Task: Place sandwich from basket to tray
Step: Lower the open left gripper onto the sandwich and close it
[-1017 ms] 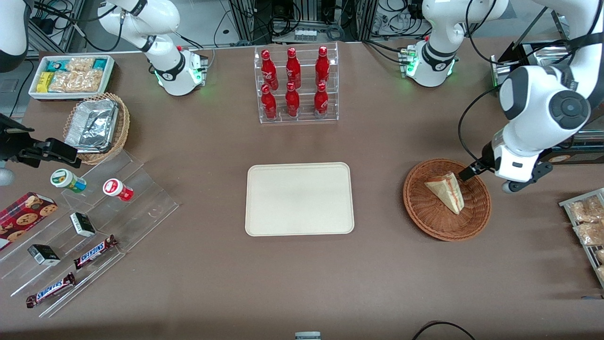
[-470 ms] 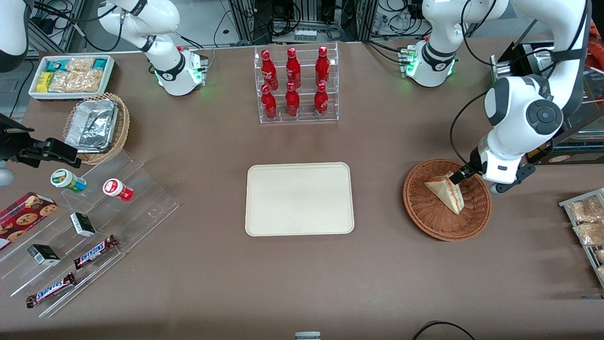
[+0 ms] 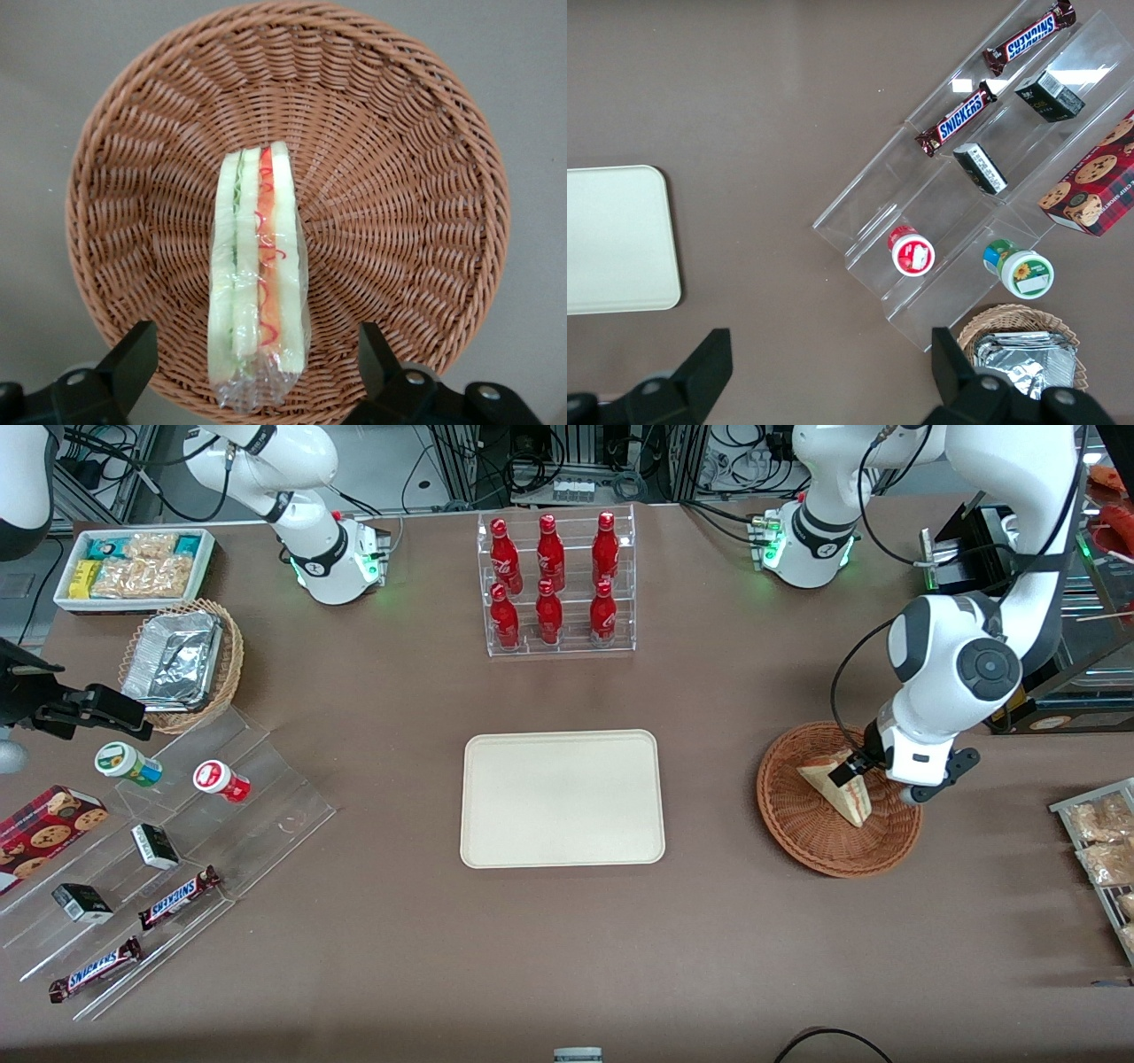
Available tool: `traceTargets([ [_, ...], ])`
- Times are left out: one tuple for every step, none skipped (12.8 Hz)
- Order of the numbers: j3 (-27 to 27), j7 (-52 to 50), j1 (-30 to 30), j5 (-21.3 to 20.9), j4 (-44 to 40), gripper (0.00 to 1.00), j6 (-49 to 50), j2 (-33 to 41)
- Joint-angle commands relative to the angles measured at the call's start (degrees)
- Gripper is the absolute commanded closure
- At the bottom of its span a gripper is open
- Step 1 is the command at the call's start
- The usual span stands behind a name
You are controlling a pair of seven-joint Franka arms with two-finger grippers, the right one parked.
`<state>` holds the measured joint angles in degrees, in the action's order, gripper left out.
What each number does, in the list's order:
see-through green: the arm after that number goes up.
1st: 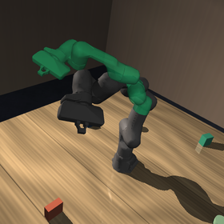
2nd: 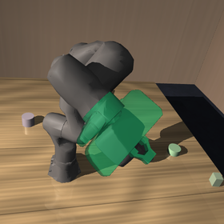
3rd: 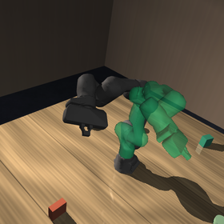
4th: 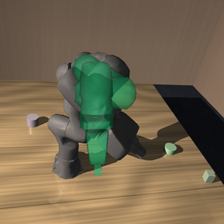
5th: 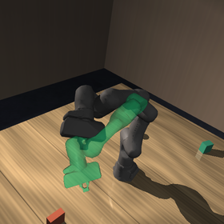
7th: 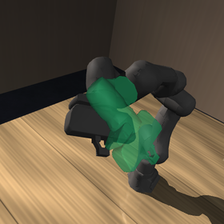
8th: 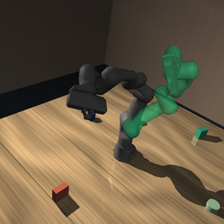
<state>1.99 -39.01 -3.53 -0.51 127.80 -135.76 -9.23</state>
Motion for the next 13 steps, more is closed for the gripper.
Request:
traceTargets([
  [0.0, -1.6, -0.5, 0.2, 0.0, 0.0, -2.0, -1.5],
  [-0.1, -1.9, -0.7, 0.2, 0.0, 0.0, -2.5, -2.0],
  [0.0, -1.9, -0.9, 0.2, 0.0, 0.0, -2.6, -2.7],
  [0.0, -1.9, -0.9, 0.2, 0.0, 0.0, -2.7, -3.5],
  [-0.1, -1.9, -0.9, 0.2, 0.1, 0.0, -3.4, -4.2],
  [-0.1, -1.9, -0.9, 0.2, 0.1, 0.0, -3.6, -5.0],
  [0.0, -2.0, -0.9, 0.2, 0.2, 0.03, -3.7, -5.5],
  [0.0, -2.4, -0.9, 0.2, 0.3, 0.19, -3.7, -5.7],
  [-0.1, -3.5, -0.9, 0.1, 0.3, 0.51, -3.6, -5.7],
  [0.0, -3.7, -1.0, 0.1, 0.3, 0.82, -3.5, -5.7],
  [-0.1, -3.5, -1.0, 0.0, 0.3, 1.0, -3.2, -5.5],
  [-0.1, -3.3, -1.0, -0.2, -0.1, 1.0, -3.1, -5.4],
  [-0.1, -2.9, -1.3, -0.6, -0.3, 1.0, -3.0, -5.2],
])
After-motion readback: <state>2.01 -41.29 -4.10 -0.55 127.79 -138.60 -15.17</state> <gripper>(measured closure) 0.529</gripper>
